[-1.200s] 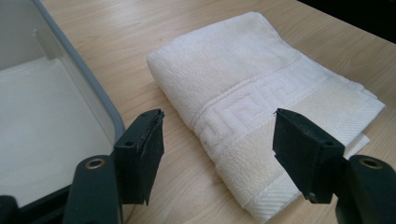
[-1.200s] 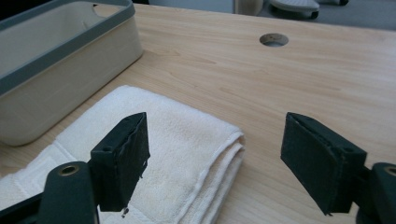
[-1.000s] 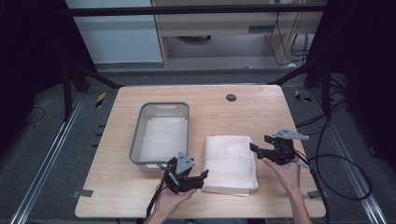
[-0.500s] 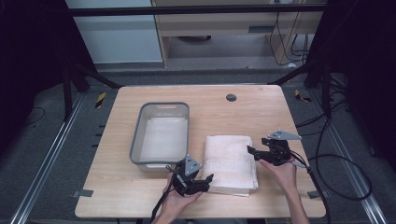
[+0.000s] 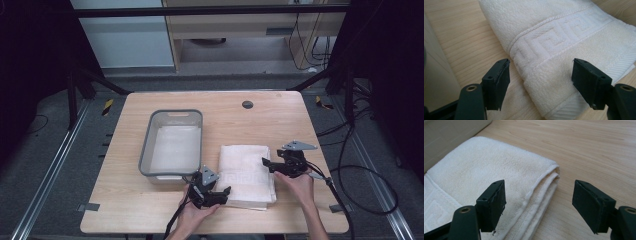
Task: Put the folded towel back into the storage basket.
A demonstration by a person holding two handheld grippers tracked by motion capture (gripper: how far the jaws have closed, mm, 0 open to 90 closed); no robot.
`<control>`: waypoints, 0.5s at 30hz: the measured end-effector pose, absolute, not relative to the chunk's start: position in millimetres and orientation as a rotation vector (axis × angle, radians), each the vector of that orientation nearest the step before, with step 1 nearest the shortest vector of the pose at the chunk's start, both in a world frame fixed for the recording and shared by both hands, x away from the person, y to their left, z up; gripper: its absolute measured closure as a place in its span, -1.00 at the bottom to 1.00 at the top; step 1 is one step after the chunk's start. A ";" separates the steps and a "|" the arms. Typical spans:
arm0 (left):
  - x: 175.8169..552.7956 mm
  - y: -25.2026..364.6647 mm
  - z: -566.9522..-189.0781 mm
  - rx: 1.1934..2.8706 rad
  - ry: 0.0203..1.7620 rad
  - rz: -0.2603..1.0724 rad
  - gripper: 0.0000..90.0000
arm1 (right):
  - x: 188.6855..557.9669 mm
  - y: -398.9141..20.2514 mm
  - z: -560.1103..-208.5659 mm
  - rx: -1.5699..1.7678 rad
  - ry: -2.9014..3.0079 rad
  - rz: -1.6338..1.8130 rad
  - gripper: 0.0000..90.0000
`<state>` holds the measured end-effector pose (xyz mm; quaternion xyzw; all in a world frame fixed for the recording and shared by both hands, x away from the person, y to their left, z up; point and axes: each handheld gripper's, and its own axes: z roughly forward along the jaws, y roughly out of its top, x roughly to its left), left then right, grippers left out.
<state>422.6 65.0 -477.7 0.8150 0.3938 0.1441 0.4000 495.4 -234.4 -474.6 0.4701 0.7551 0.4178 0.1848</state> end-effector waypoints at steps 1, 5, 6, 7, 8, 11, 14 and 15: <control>423.0 64.5 -478.3 2.061 0.996 0.365 -0.35 | 495.3 -233.4 -475.2 1.337 2.129 1.181 -0.40; 424.6 62.3 -480.8 2.060 0.998 0.354 -0.39 | 497.7 -230.9 -479.6 1.332 2.144 1.161 -0.39; 425.0 61.4 -481.6 2.058 0.999 0.352 -0.40 | 498.3 -230.5 -480.7 1.333 2.148 1.158 -0.38; 425.4 60.8 -482.5 2.064 0.997 0.350 -0.41 | 498.9 -230.1 -481.5 1.334 2.149 1.157 -0.38; 425.9 60.0 -483.6 2.069 0.995 0.352 -0.41 | 499.2 -229.3 -482.4 1.339 2.149 1.156 -0.37; 427.0 57.4 -486.9 2.072 1.002 0.346 -0.43 | 500.3 -227.2 -485.6 1.333 2.152 1.159 -0.35; 427.7 56.2 -488.3 2.085 0.995 0.349 -0.43 | 500.4 -226.1 -486.8 1.345 2.155 1.157 -0.35; 428.4 55.1 -489.7 2.081 1.004 0.337 -0.44 | 501.0 -226.0 -487.9 1.346 2.156 1.157 -0.35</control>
